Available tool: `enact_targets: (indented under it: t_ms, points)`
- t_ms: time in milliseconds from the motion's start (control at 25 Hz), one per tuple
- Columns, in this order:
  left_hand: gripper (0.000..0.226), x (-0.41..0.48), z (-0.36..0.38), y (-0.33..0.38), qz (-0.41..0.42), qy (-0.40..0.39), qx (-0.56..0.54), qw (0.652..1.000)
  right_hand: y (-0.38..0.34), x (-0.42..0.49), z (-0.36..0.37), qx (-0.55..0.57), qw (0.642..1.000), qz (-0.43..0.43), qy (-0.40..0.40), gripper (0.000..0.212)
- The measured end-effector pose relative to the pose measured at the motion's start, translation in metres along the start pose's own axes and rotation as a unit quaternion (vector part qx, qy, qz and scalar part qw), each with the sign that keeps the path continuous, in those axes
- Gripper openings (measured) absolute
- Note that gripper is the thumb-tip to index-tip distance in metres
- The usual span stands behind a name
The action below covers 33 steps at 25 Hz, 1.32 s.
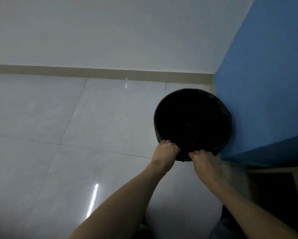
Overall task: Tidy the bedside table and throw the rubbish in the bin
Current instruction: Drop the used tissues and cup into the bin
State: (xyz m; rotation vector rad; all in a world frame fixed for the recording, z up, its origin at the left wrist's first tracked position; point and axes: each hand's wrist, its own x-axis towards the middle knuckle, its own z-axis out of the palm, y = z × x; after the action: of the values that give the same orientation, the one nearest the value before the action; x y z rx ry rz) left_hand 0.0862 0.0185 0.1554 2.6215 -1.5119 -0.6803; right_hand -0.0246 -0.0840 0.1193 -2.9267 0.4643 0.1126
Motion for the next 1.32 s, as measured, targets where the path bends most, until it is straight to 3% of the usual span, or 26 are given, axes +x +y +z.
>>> enact_targets:
  t_ms: [320,520,600,640,760,960,1320]
  points:
    - [0.030,-0.151,0.068,0.069,0.017,-0.076,0.029,0.997,-0.068,-0.186,0.012,0.032,0.991,0.088,-0.096,0.026]
    - [0.030,-0.200,0.101,0.105,0.030,-0.123,-0.008,0.992,-0.084,-0.255,-0.004,0.055,0.962,0.123,-0.237,0.027]
    - [0.030,-0.203,0.107,0.114,0.031,-0.162,0.006,0.986,-0.088,-0.268,-0.011,0.058,0.970,0.126,-0.199,0.011]
    - [0.029,-0.203,0.108,0.117,0.040,-0.172,0.020,0.984,-0.086,-0.270,-0.014,0.054,0.974,0.130,-0.179,0.012]
    - [0.031,-0.196,0.107,0.116,0.084,-0.180,0.024,0.980,-0.080,-0.275,-0.004,0.061,0.958,0.120,-0.253,0.028]
    - [0.045,-0.182,0.085,0.120,0.109,-0.174,0.027,0.978,-0.066,-0.275,0.005,0.090,0.969,0.123,-0.194,0.048]
    - [0.036,-0.184,0.087,0.125,0.111,-0.185,0.045,0.976,-0.064,-0.278,0.008,0.101,0.962,0.131,-0.218,0.035]
